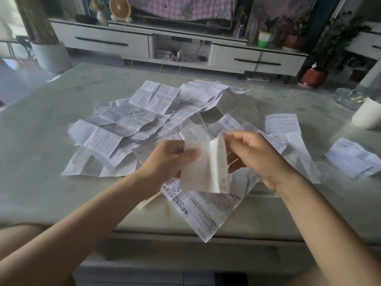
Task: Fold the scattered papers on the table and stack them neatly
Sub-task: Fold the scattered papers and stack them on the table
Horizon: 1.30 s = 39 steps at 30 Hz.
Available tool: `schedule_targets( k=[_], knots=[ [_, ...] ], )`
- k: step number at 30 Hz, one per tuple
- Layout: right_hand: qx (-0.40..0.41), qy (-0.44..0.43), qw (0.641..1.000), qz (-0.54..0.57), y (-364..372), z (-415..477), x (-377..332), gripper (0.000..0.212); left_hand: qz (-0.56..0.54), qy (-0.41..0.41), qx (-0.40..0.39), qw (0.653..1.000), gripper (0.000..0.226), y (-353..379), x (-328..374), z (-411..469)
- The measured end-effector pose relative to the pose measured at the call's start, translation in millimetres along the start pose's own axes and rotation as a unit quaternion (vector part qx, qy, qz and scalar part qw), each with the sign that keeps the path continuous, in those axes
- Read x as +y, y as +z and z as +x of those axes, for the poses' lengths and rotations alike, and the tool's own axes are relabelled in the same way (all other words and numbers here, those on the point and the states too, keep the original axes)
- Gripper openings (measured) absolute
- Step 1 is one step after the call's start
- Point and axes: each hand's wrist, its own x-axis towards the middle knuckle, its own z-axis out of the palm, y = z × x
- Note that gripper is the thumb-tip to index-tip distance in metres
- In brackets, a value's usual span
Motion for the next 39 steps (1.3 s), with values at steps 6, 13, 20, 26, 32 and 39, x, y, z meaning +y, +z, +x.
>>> schedule_targets(
  k=[6, 13, 20, 26, 32, 39],
  knots=[
    [-0.014, 0.024, 1.0, 0.012, 1, 6, -4, 0.052, 0.024, 0.037, 0.018, 0.999, 0.014, -5, 2, -2],
    [-0.002, 0.022, 0.997, 0.072, -3, 8, -4, 0.011, -0.077, -0.011, -0.028, 0.997, 0.012, -10, 8, 0],
    [-0.034, -0.023, 0.999, 0.022, 18, 5, 0, 0.007, -0.024, 0.029, 0.05, 0.998, 0.005, -4, 5, -7],
    [0.027, -0.098, 0.994, -0.04, 26, 9, 2, 0.007, 0.028, 0.045, 0.099, 0.994, 0.012, -2, 5, -8],
    [0.046, -0.057, 0.996, -0.052, 1, 6, -1, 0.017, 0.06, 0.052, 0.098, 0.992, 0.013, -15, 13, -3],
    [-0.04, -0.081, 0.986, -0.138, 12, 4, -9, 0.034, 0.043, 0.052, 0.05, 0.996, 0.007, -17, 15, -5]
  ],
)
